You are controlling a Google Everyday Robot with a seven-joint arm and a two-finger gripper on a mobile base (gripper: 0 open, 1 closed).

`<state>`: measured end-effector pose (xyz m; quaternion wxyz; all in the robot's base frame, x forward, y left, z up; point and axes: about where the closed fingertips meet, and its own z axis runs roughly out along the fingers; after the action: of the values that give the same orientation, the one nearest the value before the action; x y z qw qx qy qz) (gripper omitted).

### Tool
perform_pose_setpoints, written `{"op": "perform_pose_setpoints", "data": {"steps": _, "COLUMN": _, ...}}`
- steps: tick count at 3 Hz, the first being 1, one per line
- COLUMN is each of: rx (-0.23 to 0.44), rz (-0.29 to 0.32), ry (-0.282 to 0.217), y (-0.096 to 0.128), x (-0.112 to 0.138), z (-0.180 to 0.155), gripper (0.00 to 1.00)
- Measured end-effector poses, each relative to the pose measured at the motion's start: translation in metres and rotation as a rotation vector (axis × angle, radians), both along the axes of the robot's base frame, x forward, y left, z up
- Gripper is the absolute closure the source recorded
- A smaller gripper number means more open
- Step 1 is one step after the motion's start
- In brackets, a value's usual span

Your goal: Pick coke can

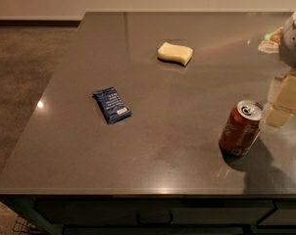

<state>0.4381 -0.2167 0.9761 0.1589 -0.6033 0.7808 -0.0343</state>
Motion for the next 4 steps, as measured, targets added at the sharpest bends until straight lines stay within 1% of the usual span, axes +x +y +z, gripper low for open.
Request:
{"op": "perform_pose_setpoints", "data": {"steps": 1, "rx": 0.004, "rz": -0.003, "ry": -0.011, "y": -0.002, "x": 0.000, "z": -0.002, "gripper": 0.00}}
{"op": "perform_pose_setpoints", "data": {"steps": 2, "rx": 0.038, "rz": -0.012, "ry": -0.007, "y": -0.006, "x": 0.000, "z": -0.015, "gripper": 0.00}}
{"op": "perform_pose_setpoints", "data": {"steps": 4, "rx": 0.136, "rz": -0.017, "ry": 0.060, "y": -0.002, "x": -0.011, "z": -0.050, "gripper": 0.00}}
